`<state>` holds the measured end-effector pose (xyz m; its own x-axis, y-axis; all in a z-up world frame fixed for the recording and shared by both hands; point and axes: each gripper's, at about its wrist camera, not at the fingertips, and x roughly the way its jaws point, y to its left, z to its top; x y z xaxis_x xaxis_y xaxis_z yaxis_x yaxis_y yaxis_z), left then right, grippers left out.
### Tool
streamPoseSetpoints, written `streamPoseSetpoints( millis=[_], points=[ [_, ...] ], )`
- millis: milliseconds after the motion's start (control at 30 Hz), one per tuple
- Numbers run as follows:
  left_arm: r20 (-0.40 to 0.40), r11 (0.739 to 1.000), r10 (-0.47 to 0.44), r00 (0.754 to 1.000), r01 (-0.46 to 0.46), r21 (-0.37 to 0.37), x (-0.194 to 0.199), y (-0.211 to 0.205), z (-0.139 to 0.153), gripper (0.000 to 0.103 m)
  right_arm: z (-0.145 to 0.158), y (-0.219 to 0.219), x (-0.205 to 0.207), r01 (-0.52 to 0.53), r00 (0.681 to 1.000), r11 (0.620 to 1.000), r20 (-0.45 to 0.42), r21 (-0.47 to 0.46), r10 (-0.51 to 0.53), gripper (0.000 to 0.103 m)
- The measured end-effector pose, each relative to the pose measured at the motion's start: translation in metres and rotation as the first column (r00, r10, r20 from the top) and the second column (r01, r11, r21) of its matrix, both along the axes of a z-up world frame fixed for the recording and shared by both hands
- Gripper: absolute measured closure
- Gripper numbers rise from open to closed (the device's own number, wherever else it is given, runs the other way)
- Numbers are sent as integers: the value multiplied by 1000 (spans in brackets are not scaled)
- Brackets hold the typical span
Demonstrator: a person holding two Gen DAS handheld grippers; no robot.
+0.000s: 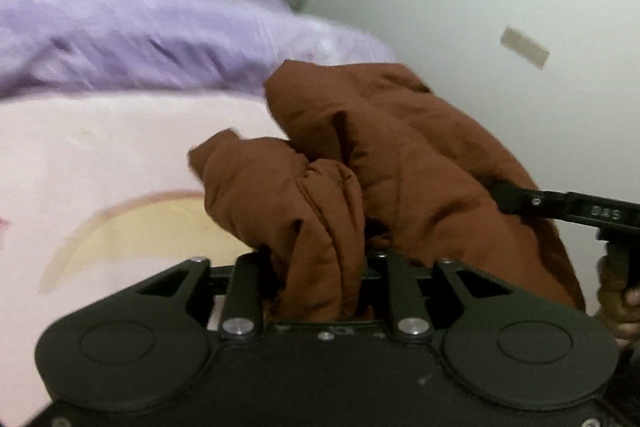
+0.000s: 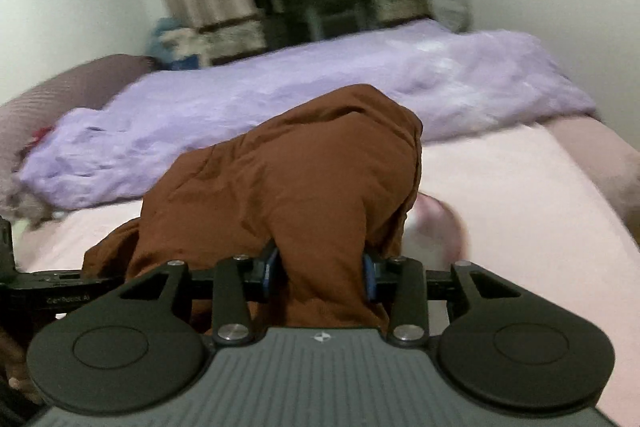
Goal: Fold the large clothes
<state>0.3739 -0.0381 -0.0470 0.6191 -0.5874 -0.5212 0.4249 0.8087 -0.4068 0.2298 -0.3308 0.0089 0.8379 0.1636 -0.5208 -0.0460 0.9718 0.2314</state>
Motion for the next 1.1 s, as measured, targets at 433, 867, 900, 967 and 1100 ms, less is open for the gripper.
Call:
streamPoseSetpoints(
  millis=[433, 867, 900, 967, 1100],
  points=[
    [55, 961, 265, 963, -268, 61, -16, 16, 10, 17, -35, -4, -52, 208, 960, 964, 221, -167, -169, 28],
    [122, 929, 130, 984, -163, 331, -76, -83, -40, 4, -99, 23, -43, 213, 977, 968, 32, -132, -210, 69],
    [144, 931, 137, 980, -177, 320, -86, -79, -28, 5, -90, 24, -50, 211, 978, 969, 38, -126, -208, 69],
    [238, 936, 131, 962, -200, 291, -122, -74, 0, 4, -77, 22, -68, 219, 975, 971, 63, -95, -214, 69],
    [230, 930, 101, 968, -174, 323, -135, -74, -4, 2, -90, 11, -67, 261, 965, 960, -14, -96, -264, 69]
  ],
)
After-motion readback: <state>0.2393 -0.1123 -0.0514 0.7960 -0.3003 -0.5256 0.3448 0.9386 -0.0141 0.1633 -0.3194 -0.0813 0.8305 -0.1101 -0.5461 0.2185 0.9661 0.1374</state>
